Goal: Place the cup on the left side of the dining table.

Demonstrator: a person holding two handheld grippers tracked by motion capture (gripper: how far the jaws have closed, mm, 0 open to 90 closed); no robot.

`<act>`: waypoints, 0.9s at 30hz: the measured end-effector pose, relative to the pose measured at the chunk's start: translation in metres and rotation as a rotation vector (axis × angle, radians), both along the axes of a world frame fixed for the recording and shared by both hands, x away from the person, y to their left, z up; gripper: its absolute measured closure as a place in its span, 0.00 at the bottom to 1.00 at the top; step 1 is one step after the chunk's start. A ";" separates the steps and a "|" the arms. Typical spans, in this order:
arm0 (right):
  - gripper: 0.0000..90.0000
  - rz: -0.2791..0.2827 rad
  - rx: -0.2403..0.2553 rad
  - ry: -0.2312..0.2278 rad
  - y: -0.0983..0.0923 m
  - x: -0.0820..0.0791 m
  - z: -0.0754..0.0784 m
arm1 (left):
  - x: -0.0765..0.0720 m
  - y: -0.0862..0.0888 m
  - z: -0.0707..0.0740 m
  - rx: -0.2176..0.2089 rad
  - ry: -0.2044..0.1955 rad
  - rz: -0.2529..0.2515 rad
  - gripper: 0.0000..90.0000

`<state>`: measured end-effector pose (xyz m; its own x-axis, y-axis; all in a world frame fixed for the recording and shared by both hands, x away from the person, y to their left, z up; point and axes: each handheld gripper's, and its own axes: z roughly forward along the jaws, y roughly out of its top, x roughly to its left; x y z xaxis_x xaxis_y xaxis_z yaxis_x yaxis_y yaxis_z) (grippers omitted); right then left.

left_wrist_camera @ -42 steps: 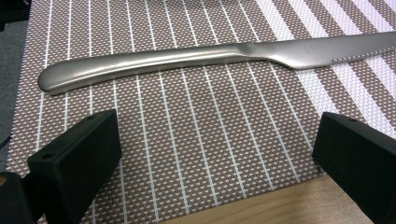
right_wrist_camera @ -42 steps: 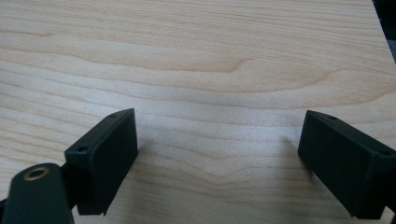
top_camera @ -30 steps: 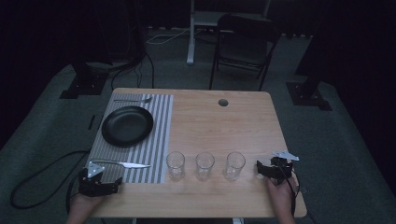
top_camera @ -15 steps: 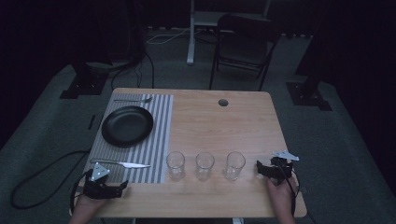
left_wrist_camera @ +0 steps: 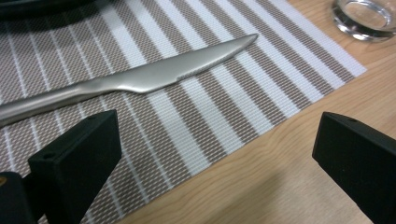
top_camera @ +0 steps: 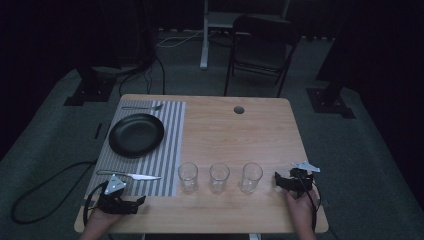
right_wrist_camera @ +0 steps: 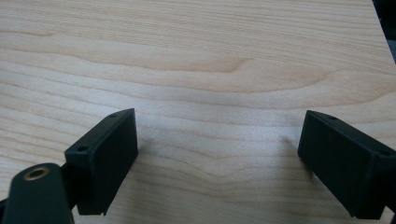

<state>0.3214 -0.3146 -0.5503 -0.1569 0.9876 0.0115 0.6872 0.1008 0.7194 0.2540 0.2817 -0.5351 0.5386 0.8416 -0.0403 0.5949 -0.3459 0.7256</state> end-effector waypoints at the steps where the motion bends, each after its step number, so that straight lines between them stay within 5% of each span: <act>1: 0.13 0.000 0.000 0.000 0.000 0.000 0.000 | 0.000 -0.001 0.000 -0.017 0.007 -0.018 0.02; 27: 0.13 0.000 0.000 0.000 0.000 0.000 0.000 | 0.005 -0.051 0.011 -0.050 -0.015 -0.184 0.02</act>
<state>0.3214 -0.3146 -0.5503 -0.1567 0.9876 0.0120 0.6872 0.1003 0.7195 0.2589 0.2307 -0.5236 0.6840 0.7260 -0.0708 0.5142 -0.4111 0.7527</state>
